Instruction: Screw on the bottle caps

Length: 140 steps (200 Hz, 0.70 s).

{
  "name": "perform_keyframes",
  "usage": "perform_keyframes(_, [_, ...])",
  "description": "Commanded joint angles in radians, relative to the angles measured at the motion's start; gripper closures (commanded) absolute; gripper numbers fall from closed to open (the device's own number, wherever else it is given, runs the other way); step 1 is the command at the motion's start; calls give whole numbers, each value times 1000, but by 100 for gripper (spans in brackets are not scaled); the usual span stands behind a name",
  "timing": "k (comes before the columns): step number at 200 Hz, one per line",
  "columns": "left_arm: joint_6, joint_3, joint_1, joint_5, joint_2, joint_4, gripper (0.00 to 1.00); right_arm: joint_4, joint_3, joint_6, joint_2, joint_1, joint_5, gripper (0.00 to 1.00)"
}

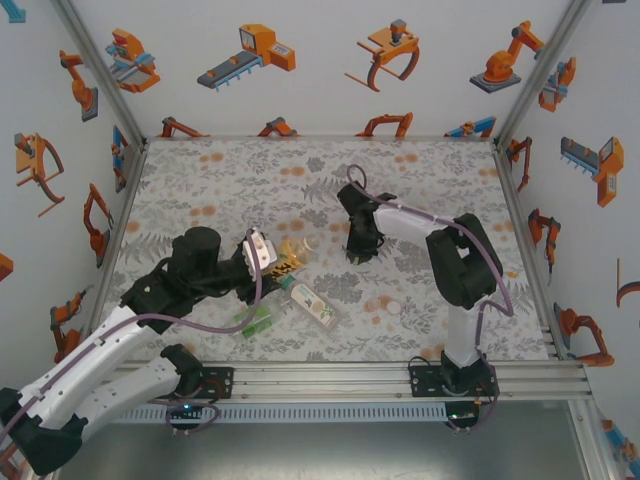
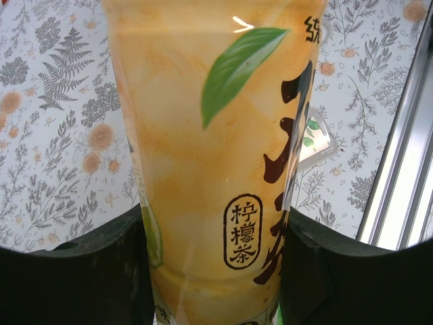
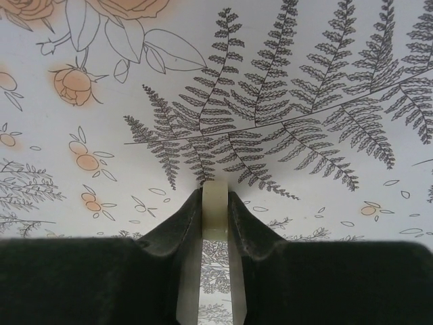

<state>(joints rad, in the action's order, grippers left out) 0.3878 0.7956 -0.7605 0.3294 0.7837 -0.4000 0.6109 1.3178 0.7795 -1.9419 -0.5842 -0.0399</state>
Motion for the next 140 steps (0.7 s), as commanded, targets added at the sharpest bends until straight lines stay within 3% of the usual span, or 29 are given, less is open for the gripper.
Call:
perform_keyframes(1, [-10,9,-4,6,8,11,100,-63,-47,24,43,-2,26,80])
perform_keyframes(29, [-8,17,-4,8,18,10,100,-222,-173,70,126,12,90,80])
perform_keyframes(42, [-7,19,-5,11,22,10,100,-250,-224,91,156,23,103,73])
perform_keyframes(93, [-5,21,-4,14,29,9,100,-70,-277,122,222,61,-20,57])
perform_keyframes(140, [-5,16,-3,11,28,1,100,-10,-182,69,178,61,-48,54])
